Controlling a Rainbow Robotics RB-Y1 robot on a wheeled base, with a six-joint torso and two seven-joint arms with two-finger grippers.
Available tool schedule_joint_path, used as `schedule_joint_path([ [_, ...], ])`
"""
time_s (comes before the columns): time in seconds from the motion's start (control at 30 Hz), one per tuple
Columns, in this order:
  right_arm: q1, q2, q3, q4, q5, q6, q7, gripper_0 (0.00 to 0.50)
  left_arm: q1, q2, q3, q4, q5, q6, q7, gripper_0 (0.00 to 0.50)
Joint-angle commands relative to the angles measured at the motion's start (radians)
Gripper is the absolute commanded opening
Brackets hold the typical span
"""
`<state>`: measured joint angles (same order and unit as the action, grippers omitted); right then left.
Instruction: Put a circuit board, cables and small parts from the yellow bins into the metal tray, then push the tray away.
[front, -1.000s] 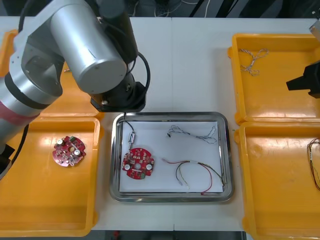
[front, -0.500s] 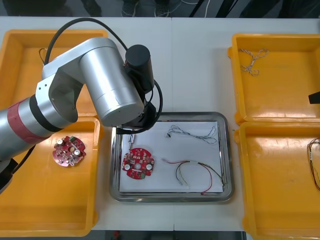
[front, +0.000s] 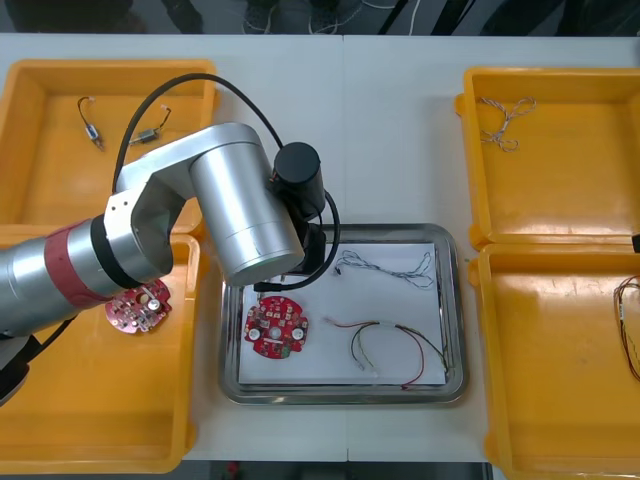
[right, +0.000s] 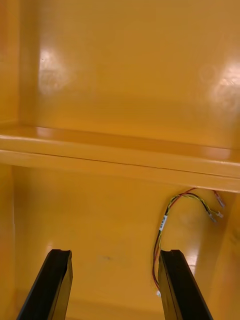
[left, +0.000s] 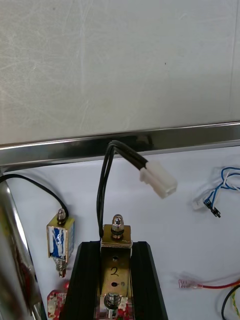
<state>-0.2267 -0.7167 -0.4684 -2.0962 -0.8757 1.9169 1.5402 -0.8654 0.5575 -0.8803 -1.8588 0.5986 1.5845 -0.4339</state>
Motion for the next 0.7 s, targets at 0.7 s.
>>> schedule_joint_path([
  [0.7,0.050,-0.049,0.024,-0.018,0.103,0.003,-0.020,0.500,0.026,-0.025,-0.052,0.032,-0.049,-0.051,0.093,0.000],
])
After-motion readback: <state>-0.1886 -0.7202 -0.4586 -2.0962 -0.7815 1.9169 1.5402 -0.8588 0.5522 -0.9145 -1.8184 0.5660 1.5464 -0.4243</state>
